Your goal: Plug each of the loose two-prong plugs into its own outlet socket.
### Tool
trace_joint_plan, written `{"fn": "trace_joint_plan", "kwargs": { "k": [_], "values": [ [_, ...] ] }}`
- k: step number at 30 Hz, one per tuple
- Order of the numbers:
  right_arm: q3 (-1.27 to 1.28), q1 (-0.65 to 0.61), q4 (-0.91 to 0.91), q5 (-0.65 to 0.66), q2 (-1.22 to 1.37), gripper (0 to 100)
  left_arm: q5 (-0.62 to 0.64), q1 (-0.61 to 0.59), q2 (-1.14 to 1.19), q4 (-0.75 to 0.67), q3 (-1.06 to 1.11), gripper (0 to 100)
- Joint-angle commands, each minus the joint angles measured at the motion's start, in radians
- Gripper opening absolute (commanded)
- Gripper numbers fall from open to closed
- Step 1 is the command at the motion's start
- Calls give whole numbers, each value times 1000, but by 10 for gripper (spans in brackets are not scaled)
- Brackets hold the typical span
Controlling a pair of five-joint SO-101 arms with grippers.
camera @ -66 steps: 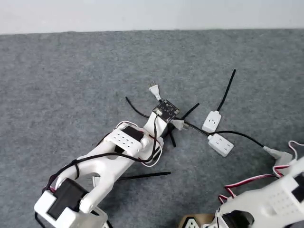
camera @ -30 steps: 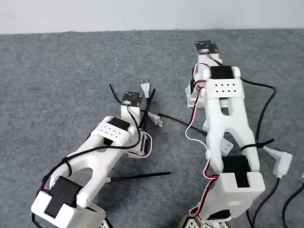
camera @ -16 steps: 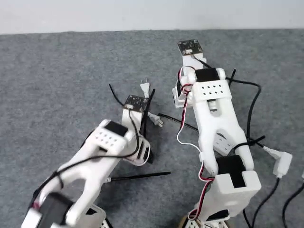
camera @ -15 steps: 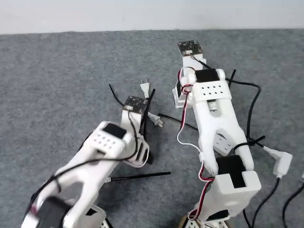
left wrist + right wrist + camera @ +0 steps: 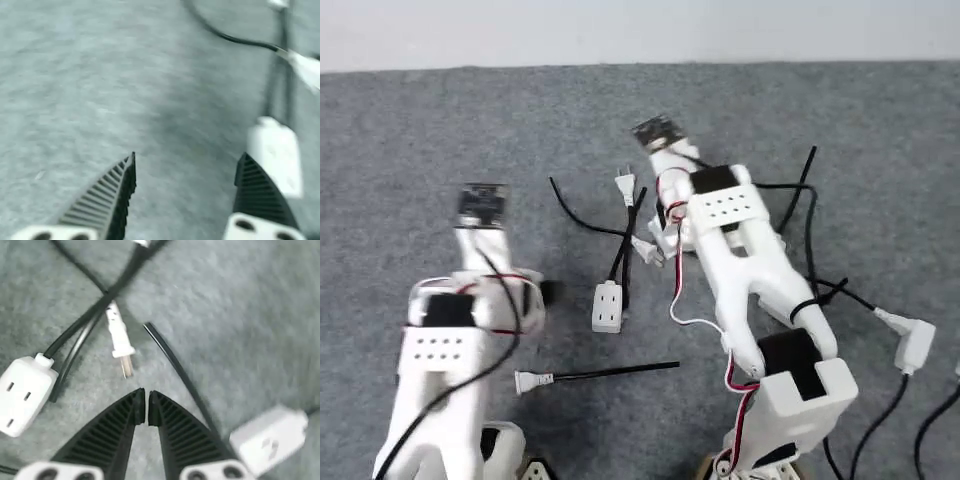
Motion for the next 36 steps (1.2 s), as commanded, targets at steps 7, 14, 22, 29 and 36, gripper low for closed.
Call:
{"fn": "trace_joint_plan", "kwargs": {
  "k": [7, 14, 22, 29, 36],
  "values": [
    [18, -16, -194, 181, 91, 208, -92, -81, 124, -114, -10, 302],
    [18, -113, -199, 183, 96, 173, -92, -83, 127, -150, -2, 302],
    [18, -99, -239, 184, 142, 172, -92, -81, 129, -155, 8, 302],
    [18, -101, -242, 249, 174, 113, -92, -81, 129, -157, 13, 302],
    [18, -90, -174, 316, 162, 7, -94, -78, 129, -157, 13, 302]
  ]
}}
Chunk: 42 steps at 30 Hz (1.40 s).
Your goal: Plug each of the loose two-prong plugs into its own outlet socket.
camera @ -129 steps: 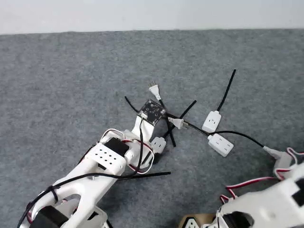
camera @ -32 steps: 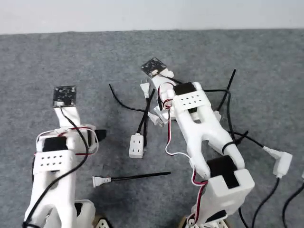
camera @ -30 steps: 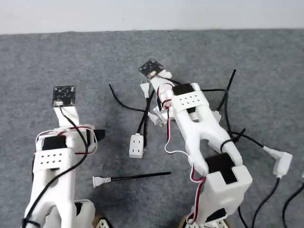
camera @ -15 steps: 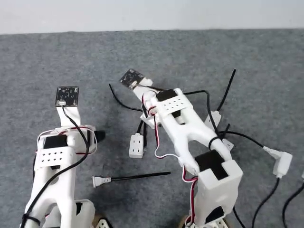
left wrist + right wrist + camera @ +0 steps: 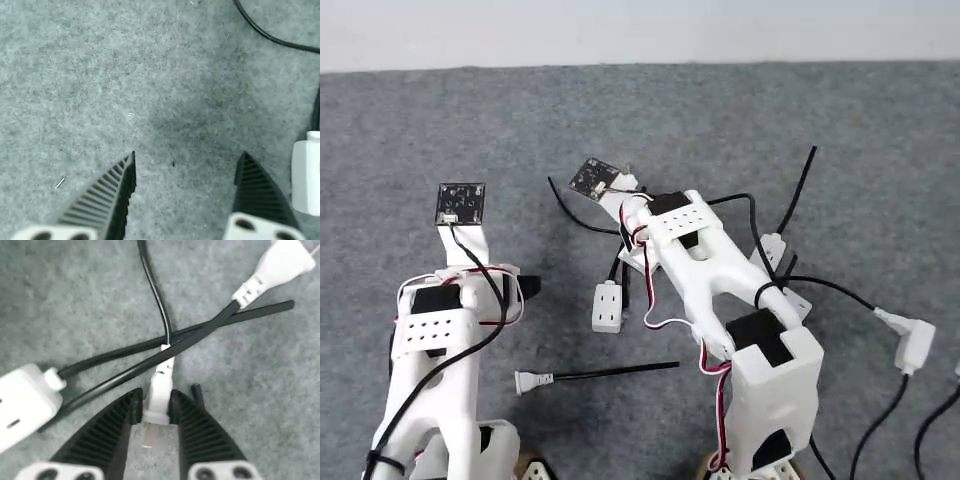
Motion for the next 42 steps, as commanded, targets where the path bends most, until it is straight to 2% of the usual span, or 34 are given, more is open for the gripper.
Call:
{"fn": "trace_joint_plan", "kwargs": {
  "k": [1, 13, 18, 22, 28, 33, 35, 42],
  "values": [
    [-9, 38, 56, 23, -36, 10, -11, 0, 2, -26, -7, 302],
    [0, 297, 329, -253, -443, 9, -9, 2, 2, -69, 16, 302],
    [114, 389, 351, -325, -564, 9, -9, 2, 2, -72, 16, 302],
    [282, 389, 314, -365, -644, 9, -9, 2, 2, -72, 16, 302],
    [485, 323, 308, -334, -673, 20, -9, 3, 2, -72, 16, 302],
    [542, 306, 275, -284, -641, 157, -9, 3, 2, -72, 18, 302],
    [535, 303, 274, -269, -645, 180, -9, 3, 2, -72, 18, 302],
    [439, 298, 401, -259, -727, 96, -9, 3, 2, -74, 18, 302]
  ]
}}
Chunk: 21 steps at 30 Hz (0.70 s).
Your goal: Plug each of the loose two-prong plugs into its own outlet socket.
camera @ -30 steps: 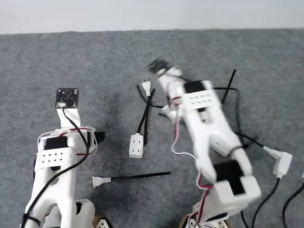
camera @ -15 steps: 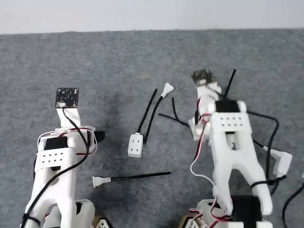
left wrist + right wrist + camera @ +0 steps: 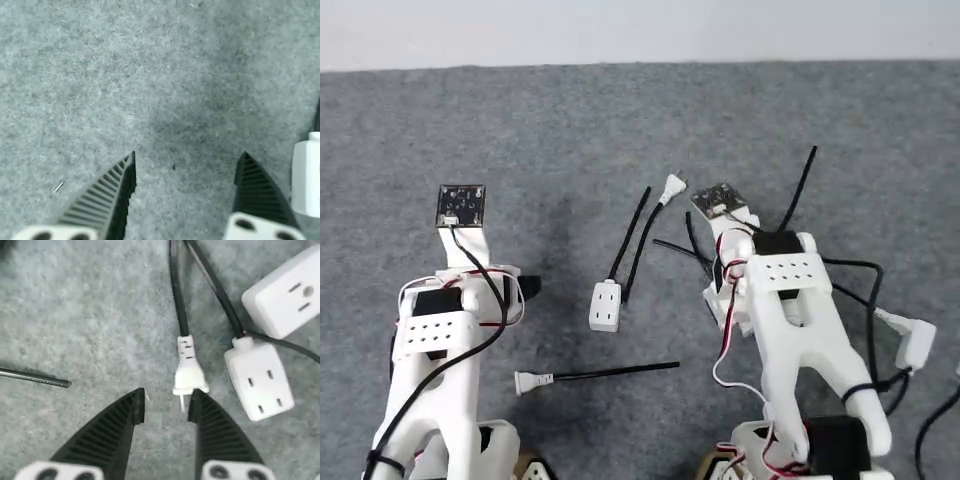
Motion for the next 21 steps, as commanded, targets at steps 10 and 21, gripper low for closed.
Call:
{"fn": "trace_joint_plan", "kwargs": {
  "k": [10, 21],
  "values": [
    [44, 2, -88, 49, -54, 9, -9, 3, 2, -29, -8, 302],
    [43, 1, -150, 293, 68, 143, -9, 3, 2, -29, -8, 302]
  ]
}}
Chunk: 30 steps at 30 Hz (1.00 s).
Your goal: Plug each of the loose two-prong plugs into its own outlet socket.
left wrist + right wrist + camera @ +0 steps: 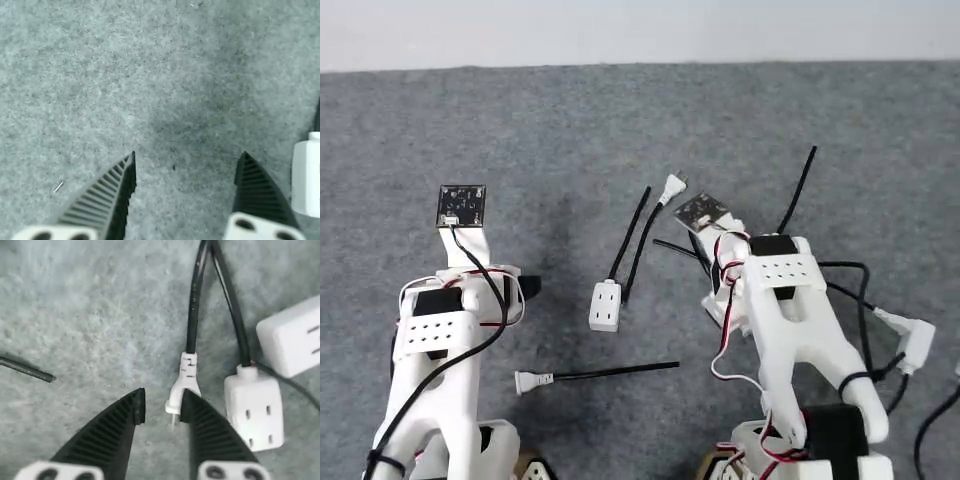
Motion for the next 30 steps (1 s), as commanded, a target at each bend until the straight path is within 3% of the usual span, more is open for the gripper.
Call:
{"fn": "trace_joint_plan", "kwargs": {
  "k": [1, 14, 30],
  "values": [
    [-11, -1, -41, 61, -1, 143, -9, 3, 2, -29, -8, 302],
    [-5, 39, -65, 112, 8, 143, -9, 3, 2, -29, -8, 302],
    [-124, 31, -56, 112, 277, 140, -9, 3, 2, -29, -8, 302]
  ]
}}
